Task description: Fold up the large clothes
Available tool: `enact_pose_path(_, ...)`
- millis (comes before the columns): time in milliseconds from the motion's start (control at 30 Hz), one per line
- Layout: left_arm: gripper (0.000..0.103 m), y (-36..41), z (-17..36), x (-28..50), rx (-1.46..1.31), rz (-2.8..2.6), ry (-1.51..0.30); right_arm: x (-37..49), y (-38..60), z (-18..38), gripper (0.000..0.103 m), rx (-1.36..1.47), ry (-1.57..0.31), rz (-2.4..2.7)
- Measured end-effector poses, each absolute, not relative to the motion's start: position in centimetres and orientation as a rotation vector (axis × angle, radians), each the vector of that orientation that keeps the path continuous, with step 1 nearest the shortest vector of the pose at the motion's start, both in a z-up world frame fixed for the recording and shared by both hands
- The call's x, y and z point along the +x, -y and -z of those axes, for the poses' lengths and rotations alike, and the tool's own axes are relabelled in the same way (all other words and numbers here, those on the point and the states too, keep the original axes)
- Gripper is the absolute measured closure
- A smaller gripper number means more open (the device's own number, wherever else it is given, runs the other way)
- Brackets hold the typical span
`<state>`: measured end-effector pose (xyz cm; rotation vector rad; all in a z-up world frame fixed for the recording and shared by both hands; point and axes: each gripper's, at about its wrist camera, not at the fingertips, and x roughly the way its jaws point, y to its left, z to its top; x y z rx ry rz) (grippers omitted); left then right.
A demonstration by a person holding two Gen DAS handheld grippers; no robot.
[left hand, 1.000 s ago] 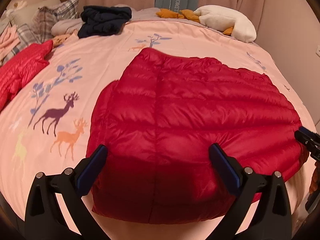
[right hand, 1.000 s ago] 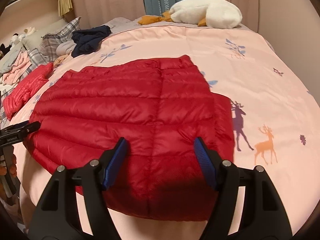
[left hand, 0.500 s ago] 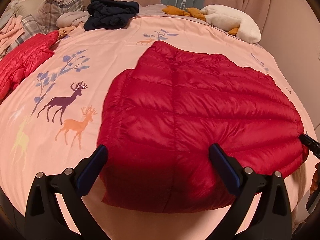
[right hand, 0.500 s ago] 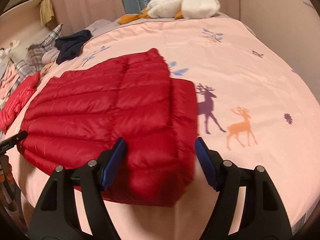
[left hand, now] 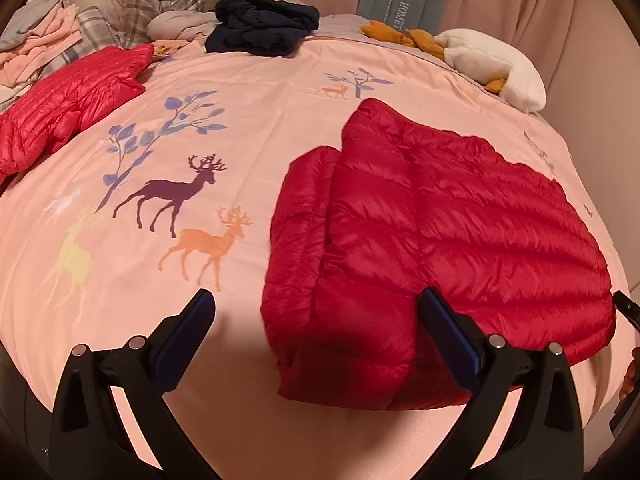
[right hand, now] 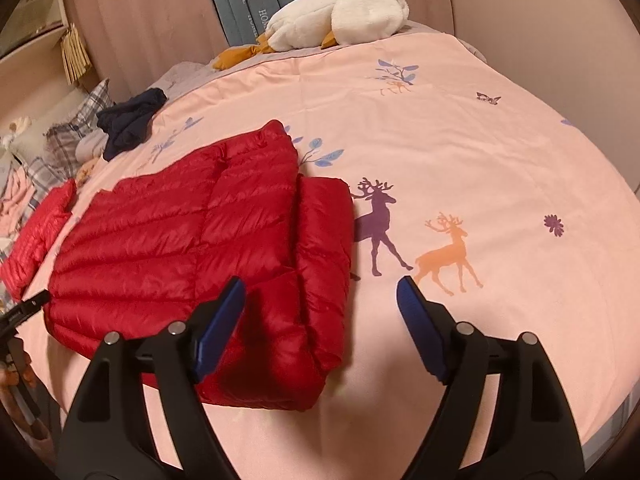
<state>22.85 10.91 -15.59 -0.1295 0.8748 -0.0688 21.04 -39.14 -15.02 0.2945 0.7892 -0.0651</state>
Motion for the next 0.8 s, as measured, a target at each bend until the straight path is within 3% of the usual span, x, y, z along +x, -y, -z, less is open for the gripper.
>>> enact_pose_path(500, 0.001, -10.9, 14.7, 22.8, -0.135, 0.073, -0.855, 20.5, 39.5, 14.0, 0.017, 0.367, -0.752, 0.040)
enact_pose_path(800, 0.001, -9.2, 13.4, 20.9, -0.112, 0.089, -0.773, 18.3, 32.1, 12.6, 0.017, 0.190, -0.652, -0.126)
